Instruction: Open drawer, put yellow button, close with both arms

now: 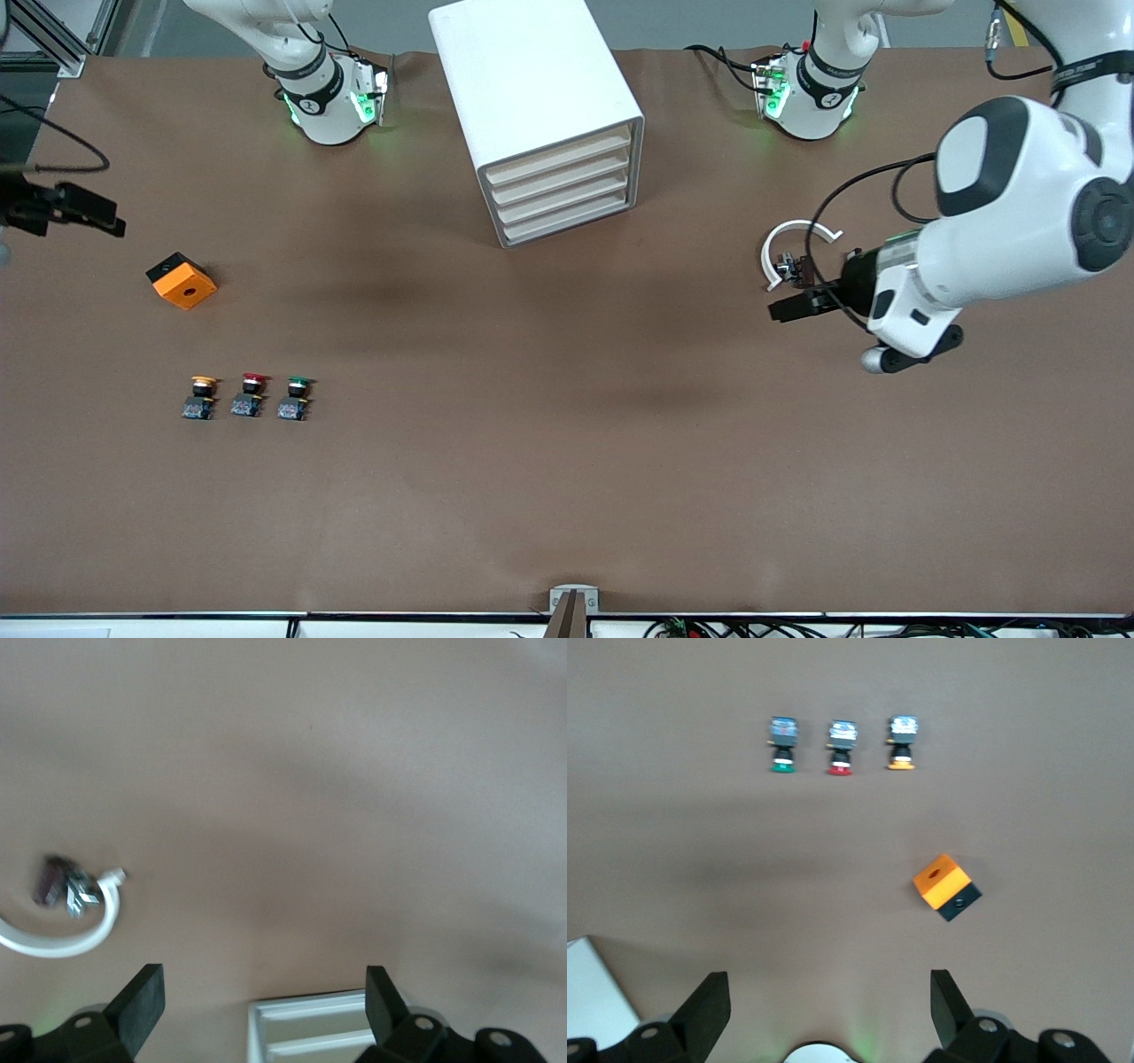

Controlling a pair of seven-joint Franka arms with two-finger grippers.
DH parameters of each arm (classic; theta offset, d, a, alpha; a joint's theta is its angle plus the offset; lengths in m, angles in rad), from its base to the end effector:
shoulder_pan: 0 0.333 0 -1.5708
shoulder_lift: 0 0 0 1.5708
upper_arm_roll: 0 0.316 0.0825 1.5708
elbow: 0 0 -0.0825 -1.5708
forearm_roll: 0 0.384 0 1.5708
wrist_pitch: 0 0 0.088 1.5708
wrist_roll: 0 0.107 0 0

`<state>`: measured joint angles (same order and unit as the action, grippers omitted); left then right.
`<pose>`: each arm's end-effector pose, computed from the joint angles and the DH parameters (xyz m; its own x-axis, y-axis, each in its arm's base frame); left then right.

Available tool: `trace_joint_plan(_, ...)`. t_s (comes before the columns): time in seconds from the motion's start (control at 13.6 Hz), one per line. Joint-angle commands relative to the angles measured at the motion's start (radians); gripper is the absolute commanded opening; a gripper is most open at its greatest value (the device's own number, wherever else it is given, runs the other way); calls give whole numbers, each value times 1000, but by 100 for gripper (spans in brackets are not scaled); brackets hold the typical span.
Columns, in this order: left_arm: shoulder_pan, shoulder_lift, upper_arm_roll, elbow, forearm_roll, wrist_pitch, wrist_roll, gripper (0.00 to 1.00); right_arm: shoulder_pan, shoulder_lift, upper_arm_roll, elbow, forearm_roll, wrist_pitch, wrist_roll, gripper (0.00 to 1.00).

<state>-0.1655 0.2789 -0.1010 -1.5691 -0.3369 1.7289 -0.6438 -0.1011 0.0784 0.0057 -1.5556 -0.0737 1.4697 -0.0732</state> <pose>0.6055 -0.1900 0.4782 0.8687 0.3876 -0.3085 0.4573 -0.8668 0.1988 0.5614 -0.0624 0.5800 0.9853 -0.0284 -0.1682 -0.0184 -0.9980 0.0609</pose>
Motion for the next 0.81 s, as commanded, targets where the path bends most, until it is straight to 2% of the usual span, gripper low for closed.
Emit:
trace_joint_plan(0.0, -55, 57, 1, 27, -14, 15, -225, 100, -34, 87, 11, -42, -73, 126, -19, 100)
trace_joint_plan(0.22, -126, 97, 1, 49, -16, 28, -495, 100, -57, 150, 13, -145, -74, 328, -17, 100)
trace_joint_plan(0.59, -253, 189, 4, 107, -2, 28, -1078, 100, -91, 323, 11, -153, -74, 549, -20, 100)
trace_joint_plan(0.74, -284, 204, 6, 109, -2, 26, -1264, 100, -104, 383, 13, -153, -74, 598, -20, 100)
